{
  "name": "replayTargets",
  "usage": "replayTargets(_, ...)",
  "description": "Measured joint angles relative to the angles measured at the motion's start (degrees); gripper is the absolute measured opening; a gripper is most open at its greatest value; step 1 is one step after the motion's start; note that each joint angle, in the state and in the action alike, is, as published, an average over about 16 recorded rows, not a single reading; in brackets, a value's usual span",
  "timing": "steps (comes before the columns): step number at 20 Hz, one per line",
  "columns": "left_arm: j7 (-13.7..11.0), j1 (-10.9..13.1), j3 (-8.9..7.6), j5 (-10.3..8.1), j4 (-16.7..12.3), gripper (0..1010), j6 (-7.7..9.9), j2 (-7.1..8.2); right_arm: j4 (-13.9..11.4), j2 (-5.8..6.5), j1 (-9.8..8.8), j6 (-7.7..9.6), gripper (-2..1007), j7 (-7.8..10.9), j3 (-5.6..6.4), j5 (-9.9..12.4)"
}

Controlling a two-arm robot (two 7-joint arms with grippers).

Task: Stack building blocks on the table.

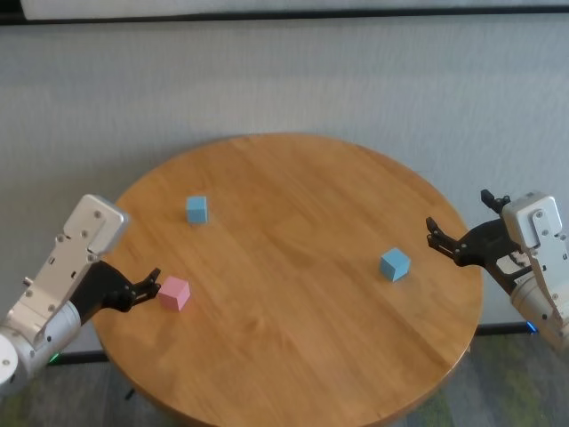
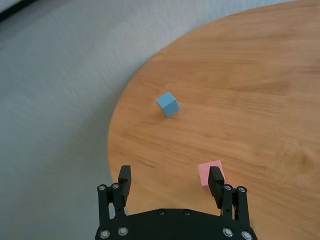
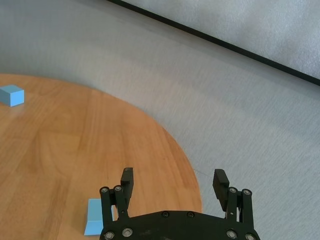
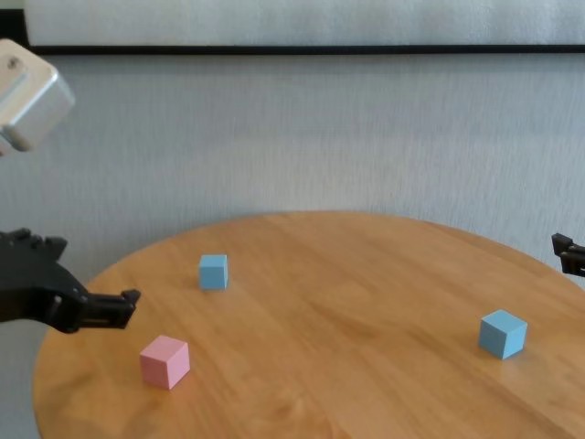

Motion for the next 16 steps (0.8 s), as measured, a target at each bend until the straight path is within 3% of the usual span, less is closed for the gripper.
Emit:
replayTargets(6, -2.7, -1.0, -0.42, -2.01, 1.8, 1002, 2.74, -2.32, 0.0, 0.0, 0.0, 0.0, 1005, 0.0, 0.0, 0.0)
replayTargets(10, -4.5, -1.8, -0.6, -3.27, 3.3, 1002, 3.27, -3.74, 0.0, 0.0, 0.0, 0.0, 1005, 0.0, 0.0, 0.0)
replayTargets(16, -6.5, -2.9, -0.26, -3.73, 5.0, 1002, 3.6, -5.41, 0.0, 0.0, 0.0, 0.0, 1005, 0.0, 0.0, 0.0)
